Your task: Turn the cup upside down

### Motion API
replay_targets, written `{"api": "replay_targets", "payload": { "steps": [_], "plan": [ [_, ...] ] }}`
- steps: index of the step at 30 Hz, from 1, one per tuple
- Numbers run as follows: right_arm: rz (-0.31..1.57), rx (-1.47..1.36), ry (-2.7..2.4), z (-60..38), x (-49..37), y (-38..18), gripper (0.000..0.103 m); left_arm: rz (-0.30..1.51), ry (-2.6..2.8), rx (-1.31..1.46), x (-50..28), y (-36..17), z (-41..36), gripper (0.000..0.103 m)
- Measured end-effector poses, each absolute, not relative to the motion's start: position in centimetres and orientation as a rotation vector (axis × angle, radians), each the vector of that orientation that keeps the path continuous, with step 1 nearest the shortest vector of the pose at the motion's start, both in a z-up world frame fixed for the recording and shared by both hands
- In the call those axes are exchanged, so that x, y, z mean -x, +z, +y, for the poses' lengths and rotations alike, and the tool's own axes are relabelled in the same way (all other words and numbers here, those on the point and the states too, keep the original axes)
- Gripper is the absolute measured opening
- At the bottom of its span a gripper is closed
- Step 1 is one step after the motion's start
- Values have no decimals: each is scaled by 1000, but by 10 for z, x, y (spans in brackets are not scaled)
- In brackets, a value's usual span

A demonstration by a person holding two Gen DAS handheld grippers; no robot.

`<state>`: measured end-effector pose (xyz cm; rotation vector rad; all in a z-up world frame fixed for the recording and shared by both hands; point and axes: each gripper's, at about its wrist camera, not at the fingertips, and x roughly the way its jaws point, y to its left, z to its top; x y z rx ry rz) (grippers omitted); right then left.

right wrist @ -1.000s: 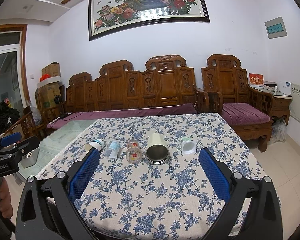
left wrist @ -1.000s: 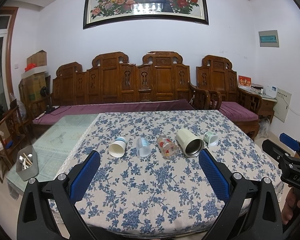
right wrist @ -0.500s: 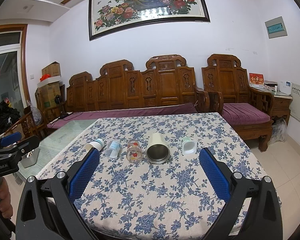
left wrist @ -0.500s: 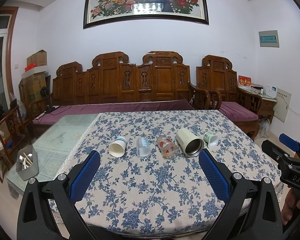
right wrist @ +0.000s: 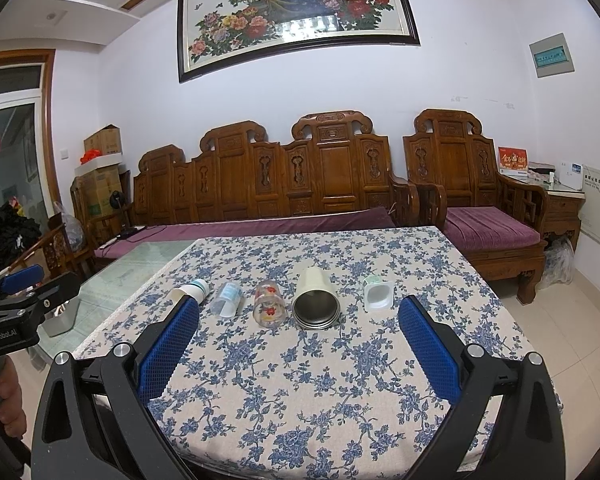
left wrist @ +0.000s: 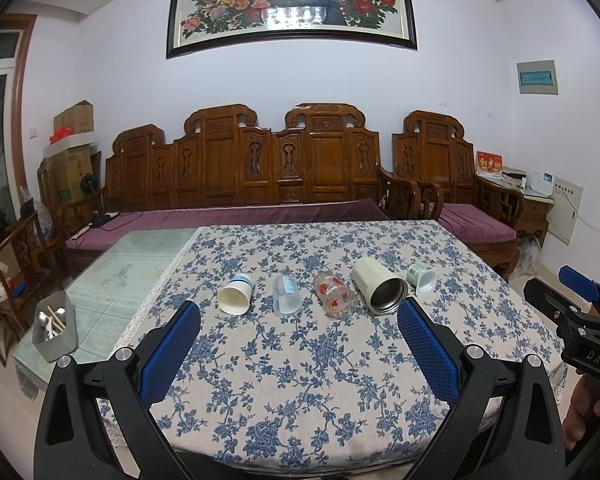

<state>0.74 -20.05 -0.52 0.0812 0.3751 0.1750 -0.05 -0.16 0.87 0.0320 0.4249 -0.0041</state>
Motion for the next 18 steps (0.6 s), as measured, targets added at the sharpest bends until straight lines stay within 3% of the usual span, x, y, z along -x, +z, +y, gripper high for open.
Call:
{"api": "replay_targets", "payload": {
  "steps": [18],
  "plan": [
    [444,-86,173,-205,-39,-15,101,507,-16,-33,-33,-10,3,95]
  ]
}}
